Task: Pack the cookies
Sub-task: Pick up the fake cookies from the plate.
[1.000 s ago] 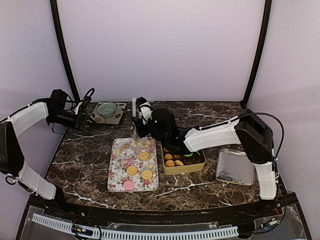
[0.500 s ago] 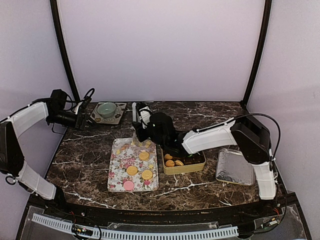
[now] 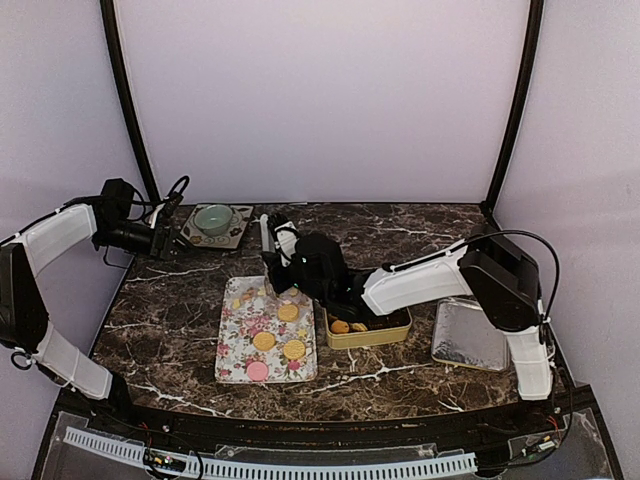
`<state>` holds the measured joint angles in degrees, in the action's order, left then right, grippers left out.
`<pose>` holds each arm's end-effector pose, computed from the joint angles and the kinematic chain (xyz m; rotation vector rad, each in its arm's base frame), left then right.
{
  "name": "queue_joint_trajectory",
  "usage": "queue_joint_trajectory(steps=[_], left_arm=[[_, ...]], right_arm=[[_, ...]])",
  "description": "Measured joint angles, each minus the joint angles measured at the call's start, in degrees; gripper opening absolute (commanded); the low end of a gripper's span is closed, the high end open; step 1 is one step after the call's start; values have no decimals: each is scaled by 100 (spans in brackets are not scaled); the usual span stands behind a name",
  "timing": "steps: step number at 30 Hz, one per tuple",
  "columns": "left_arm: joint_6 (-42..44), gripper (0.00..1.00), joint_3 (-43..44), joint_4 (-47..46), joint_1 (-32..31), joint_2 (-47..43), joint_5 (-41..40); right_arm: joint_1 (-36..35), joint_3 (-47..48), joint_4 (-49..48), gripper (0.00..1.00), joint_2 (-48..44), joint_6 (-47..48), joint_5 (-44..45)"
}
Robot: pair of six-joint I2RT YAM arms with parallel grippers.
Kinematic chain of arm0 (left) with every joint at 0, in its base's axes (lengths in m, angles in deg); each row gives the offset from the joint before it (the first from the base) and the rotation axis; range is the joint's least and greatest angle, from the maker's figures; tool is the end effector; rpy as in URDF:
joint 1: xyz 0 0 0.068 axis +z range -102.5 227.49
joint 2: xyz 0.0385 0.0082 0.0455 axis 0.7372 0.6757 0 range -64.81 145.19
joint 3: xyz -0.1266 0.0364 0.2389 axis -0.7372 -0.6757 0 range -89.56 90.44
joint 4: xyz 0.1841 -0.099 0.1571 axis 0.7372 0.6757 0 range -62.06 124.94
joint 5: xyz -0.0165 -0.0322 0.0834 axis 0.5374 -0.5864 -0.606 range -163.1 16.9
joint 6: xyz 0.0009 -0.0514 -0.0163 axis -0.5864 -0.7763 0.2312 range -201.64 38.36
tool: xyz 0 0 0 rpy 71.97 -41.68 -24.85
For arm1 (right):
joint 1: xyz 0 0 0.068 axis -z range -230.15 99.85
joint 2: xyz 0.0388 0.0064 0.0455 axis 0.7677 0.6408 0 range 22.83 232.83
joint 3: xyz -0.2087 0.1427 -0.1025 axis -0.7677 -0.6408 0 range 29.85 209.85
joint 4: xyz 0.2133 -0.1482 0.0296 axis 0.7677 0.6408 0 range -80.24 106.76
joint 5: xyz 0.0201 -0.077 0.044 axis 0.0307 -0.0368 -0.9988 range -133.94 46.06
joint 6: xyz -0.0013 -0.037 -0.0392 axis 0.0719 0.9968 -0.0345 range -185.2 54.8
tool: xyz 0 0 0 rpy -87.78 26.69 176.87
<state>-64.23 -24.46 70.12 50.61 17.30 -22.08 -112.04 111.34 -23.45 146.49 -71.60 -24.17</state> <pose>0.2861 -0.0120 0.2780 0.5859 2.2426 -0.9664 0.2435 0.4303 0.1966 -0.5785 1.6548 0.5817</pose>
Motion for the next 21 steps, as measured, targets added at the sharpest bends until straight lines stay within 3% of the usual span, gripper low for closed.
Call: queue_joint_trajectory(steps=[5,13,20,21], left_arm=[[0,66,0,0,0,0,57],[-2,66,0,-2,0,0,66],[-2,65,0,-2,0,0,66],[-4,65,0,-2,0,0,68]], right_arm=[[-4,0,61,12,0,59,81],[-4,0,378,6,-361,363,129],[-4,-94,184,7,-1093,444,157],[-4,-107,136,15,-1123,439,170]])
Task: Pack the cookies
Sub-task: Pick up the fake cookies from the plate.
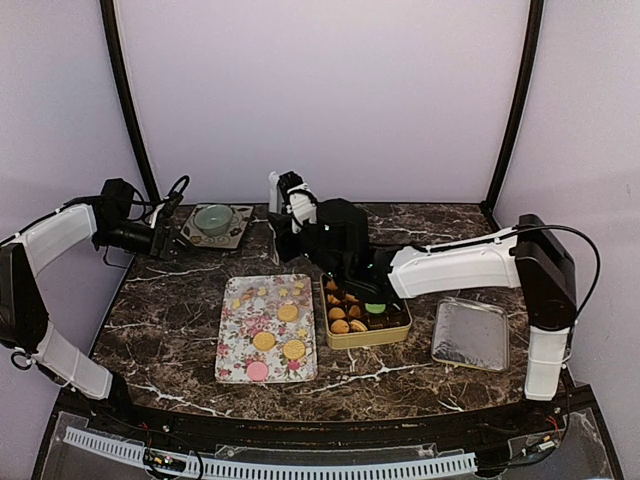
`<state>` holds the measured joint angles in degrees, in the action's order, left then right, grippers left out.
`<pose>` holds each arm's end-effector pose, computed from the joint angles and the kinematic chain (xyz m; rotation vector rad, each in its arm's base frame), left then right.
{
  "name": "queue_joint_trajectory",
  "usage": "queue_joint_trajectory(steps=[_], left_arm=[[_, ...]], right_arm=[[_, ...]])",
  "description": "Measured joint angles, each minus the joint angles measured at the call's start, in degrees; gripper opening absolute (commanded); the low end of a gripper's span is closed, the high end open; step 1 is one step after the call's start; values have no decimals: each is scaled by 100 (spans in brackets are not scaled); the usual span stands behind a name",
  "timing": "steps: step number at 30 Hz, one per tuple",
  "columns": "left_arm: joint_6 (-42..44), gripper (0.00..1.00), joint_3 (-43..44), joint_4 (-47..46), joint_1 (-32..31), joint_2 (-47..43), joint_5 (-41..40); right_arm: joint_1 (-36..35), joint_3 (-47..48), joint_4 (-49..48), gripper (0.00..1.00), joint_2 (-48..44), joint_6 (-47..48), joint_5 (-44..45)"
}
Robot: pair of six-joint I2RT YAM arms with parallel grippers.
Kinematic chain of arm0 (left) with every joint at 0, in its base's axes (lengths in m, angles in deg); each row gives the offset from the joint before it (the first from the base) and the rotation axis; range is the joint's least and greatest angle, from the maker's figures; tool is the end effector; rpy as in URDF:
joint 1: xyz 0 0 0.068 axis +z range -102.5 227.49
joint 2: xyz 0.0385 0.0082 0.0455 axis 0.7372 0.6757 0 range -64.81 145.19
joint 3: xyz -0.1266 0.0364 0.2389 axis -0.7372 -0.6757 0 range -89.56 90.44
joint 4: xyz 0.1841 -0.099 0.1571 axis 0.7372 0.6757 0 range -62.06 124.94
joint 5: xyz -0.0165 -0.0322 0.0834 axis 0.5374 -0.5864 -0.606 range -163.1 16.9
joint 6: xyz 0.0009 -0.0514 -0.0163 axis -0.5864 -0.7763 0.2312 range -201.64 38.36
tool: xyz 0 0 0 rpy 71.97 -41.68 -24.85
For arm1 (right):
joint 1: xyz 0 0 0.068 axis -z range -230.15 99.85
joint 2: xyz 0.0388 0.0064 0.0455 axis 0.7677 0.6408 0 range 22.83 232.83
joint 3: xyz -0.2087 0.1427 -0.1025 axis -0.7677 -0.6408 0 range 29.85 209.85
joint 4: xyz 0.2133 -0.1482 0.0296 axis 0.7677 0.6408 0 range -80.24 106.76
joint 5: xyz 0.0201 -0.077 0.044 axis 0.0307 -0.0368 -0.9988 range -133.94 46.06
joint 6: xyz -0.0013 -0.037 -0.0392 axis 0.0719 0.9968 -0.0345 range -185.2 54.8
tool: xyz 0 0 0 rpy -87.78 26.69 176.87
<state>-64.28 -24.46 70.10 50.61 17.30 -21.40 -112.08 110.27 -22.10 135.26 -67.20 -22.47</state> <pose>0.2859 -0.0123 0.2783 0.5879 2.2355 -0.9803 0.2314 0.4062 0.2783 -0.5285 1.5132 0.5783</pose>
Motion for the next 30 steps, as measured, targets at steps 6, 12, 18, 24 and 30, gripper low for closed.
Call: queue_joint_trajectory(steps=[6,12,18,24,30], left_arm=[[0,65,0,0,0,0,0],[0,65,0,-2,0,0,17],[7,65,0,2,0,0,35],[35,66,0,20,0,0,37],[44,65,0,39,0,-2,44]], right_arm=[[2,-282,-297,32,107,-37,92],[7,-260,-376,40,608,-35,151],[7,-195,-417,42,887,-35,197],[7,-188,-509,46,997,-50,258],[9,-188,-625,42,1093,-155,258]])
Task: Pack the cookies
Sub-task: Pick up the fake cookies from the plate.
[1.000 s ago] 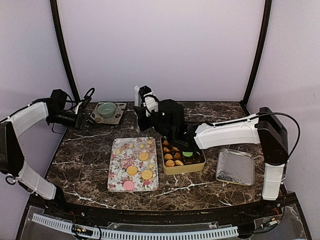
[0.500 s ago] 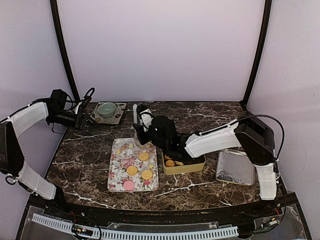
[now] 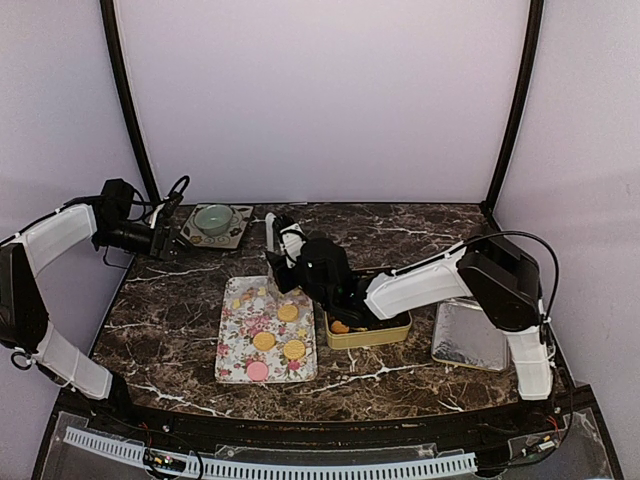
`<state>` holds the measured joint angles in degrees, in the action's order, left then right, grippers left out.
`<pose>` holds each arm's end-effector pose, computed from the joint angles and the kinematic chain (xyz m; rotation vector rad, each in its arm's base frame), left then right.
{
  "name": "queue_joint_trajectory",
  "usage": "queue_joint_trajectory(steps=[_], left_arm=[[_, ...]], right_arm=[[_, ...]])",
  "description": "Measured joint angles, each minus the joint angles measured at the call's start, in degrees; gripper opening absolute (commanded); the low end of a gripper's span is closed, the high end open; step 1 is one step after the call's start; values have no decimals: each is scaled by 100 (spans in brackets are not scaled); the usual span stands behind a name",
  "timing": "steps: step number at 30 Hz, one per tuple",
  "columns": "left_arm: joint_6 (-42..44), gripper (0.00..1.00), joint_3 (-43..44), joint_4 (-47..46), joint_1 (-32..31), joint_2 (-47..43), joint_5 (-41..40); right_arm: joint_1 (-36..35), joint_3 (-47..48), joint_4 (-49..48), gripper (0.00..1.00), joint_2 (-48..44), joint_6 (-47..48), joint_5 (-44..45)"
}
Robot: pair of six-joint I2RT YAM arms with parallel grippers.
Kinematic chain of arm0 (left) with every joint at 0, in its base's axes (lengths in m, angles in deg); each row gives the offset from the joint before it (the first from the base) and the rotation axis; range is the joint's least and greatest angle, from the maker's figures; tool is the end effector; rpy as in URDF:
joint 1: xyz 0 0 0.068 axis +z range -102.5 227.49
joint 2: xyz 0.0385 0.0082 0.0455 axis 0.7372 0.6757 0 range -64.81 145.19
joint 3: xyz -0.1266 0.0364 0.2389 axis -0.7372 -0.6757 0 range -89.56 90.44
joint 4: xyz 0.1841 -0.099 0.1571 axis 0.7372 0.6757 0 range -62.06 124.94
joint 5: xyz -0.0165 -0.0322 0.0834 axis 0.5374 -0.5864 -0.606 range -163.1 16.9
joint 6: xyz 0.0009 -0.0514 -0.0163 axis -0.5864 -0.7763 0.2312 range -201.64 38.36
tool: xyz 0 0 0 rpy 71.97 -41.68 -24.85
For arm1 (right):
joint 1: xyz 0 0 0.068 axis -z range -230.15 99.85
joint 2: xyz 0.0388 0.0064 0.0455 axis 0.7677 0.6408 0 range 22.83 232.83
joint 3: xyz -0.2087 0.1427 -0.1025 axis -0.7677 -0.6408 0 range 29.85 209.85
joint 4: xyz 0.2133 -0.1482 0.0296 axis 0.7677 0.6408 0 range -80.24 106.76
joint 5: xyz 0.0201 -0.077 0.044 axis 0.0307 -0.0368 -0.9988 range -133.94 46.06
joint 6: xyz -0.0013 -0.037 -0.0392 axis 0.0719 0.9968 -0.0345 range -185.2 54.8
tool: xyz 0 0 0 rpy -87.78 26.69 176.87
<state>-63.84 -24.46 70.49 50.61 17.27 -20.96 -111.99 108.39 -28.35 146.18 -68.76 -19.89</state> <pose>0.2852 -0.0125 0.2783 0.5954 2.2322 -0.9887 0.2426 0.4224 0.1916 -0.5376 1.6155 0.5039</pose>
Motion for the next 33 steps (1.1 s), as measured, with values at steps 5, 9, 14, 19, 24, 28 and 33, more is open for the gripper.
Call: queue_joint_trajectory(steps=[5,9,14,19,24,28,33], left_arm=[[0,65,15,11,0,0,46],[0,65,24,44,0,0,92],[0,65,44,61,0,0,125],[0,65,44,68,0,-2,146],[0,64,44,70,0,-2,170],[-2,64,44,72,0,-2,199],[-4,63,44,72,0,-2,225]], right_arm=[[2,0,-74,35,63,-195,-72],[0,0,-94,28,76,-387,-164],[0,24,-81,21,85,-470,-195],[0,31,-72,12,83,-417,-179],[0,-24,74,10,-118,-332,-175],[2,-409,125,10,-835,-264,-175],[9,-1209,13,9,-2284,-225,-175]])
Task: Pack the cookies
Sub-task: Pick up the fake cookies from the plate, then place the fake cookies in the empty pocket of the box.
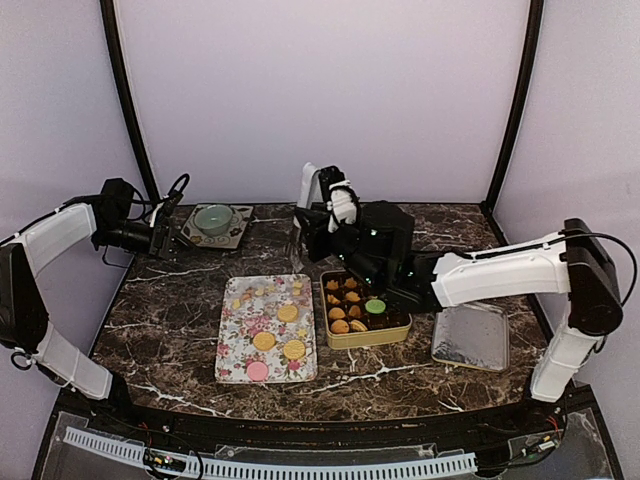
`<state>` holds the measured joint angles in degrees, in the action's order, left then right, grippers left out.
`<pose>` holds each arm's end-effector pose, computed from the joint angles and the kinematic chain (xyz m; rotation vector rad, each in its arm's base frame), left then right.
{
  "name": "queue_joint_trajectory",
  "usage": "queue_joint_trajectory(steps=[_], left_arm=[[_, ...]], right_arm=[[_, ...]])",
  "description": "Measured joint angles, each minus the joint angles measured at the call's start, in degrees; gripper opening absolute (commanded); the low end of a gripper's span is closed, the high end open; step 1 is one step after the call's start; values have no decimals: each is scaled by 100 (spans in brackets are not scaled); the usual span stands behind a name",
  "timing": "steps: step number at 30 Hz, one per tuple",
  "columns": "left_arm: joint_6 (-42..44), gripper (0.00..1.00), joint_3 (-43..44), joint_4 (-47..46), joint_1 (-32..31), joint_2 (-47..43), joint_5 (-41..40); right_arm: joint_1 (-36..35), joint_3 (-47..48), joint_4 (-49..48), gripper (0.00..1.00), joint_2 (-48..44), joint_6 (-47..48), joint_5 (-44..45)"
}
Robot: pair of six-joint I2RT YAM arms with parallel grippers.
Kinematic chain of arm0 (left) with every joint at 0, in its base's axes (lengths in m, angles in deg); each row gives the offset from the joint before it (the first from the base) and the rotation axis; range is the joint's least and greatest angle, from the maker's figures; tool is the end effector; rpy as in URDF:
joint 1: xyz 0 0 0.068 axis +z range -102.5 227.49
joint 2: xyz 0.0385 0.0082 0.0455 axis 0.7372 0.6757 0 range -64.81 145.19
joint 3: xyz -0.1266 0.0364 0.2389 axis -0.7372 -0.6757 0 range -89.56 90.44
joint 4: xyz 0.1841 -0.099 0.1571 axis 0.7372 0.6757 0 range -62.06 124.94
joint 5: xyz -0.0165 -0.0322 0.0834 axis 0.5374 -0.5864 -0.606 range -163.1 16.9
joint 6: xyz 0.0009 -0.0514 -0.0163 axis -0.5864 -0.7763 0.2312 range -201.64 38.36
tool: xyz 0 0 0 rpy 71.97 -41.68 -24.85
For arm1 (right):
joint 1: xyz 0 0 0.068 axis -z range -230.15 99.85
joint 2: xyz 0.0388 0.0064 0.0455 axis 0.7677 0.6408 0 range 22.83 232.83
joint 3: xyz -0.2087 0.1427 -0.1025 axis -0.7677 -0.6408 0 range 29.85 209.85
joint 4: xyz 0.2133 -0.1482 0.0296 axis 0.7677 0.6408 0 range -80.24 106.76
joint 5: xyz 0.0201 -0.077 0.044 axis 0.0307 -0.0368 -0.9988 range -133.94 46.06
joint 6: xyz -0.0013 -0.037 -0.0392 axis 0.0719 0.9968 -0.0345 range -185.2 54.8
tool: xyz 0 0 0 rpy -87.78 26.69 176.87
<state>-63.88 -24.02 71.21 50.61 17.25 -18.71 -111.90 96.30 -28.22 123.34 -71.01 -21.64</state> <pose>0.2843 -0.0134 0.2810 0.6018 2.2117 -1.0364 0.2066 0.3559 0.2929 -0.4264 1.4826 0.6515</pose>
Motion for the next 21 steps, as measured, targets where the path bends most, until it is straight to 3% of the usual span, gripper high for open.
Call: queue_joint_trajectory(steps=[5,11,21], left_arm=[[0,63,0,-2,0,0,26],[0,63,0,-9,0,0,31],[-20,64,0,-15,0,0,35]], right_arm=[[0,-1088,28,9,-1432,-4,70],[-13,-2319,791,8,-2675,-50,426],[-57,-2905,1862,8,-3296,-72,907]])
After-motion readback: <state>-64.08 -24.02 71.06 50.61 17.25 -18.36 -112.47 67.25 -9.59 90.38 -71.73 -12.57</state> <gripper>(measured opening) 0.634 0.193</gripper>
